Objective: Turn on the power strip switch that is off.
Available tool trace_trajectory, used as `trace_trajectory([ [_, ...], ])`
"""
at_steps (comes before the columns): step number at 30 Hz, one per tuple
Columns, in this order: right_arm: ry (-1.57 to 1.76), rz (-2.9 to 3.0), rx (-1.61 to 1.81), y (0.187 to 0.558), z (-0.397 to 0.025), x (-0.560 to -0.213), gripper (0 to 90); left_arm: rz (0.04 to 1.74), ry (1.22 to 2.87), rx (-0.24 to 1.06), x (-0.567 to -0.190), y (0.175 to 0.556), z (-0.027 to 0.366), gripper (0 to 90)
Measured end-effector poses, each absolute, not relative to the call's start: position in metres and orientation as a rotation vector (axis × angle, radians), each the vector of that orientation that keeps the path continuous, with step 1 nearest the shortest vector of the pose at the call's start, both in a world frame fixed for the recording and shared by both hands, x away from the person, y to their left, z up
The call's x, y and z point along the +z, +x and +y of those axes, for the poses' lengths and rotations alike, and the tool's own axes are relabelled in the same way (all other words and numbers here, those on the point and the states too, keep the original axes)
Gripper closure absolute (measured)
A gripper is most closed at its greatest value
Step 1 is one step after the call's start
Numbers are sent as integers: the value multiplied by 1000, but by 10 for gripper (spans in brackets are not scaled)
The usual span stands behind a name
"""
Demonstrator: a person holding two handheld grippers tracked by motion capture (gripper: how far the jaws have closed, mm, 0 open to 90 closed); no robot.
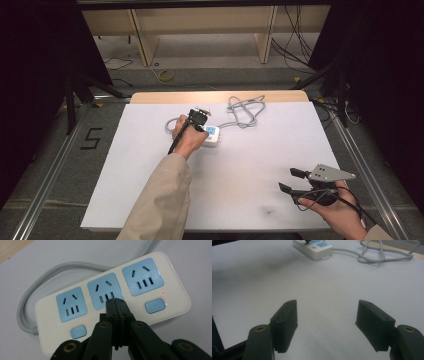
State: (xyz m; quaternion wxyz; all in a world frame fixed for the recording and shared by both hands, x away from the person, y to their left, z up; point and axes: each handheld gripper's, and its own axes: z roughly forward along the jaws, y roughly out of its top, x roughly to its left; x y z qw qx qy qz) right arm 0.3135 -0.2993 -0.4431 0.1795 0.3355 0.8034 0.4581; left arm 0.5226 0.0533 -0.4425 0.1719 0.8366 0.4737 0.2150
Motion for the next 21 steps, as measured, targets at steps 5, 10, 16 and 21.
trace_trajectory([
  [5,954,2267,1296,313,-299,-443,340,1343,2349,618,-441,521,53,899],
  [10,955,2266,1297,313,-299,-443,339,1321,2330,631,-436,519,54,897],
  [16,958,2266,1296,313,-299,-443,340,1328,2293,565,-431,514,62,825],
  [21,956,2267,1293,314,-299,-443,339,1332,2244,554,-426,507,74,732],
])
